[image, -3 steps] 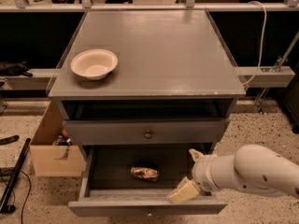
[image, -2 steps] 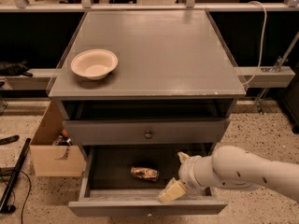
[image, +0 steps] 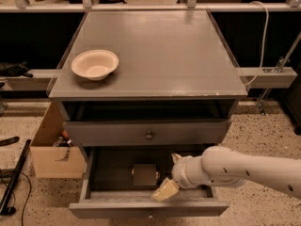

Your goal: Pick orange can from middle drawer and place on counter

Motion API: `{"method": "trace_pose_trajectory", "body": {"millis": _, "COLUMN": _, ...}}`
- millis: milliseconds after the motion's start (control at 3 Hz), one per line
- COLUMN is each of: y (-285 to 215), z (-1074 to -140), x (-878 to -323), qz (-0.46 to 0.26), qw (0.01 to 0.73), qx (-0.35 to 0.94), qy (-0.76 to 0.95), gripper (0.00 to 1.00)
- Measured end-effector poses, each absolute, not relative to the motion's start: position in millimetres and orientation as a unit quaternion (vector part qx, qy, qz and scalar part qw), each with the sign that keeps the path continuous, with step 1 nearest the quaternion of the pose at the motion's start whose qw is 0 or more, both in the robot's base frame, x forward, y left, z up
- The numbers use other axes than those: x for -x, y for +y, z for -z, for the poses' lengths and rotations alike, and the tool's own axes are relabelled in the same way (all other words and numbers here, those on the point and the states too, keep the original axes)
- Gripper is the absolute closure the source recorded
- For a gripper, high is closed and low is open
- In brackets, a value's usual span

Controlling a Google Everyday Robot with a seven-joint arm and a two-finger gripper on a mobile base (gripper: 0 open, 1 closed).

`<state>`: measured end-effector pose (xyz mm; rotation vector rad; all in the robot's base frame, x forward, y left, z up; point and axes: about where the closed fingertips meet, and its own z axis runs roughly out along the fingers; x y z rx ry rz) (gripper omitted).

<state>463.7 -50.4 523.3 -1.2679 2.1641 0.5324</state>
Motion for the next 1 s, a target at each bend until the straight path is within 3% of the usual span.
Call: {"method": "trace_pose_trajectory", "body": {"millis": 1000, "y": -33.0, "z": -446.9, "x": -504.4, "qz": -0.204, "qw": 0.278, "qx": 0.468, "qy": 0.814, "gripper": 0.00}}
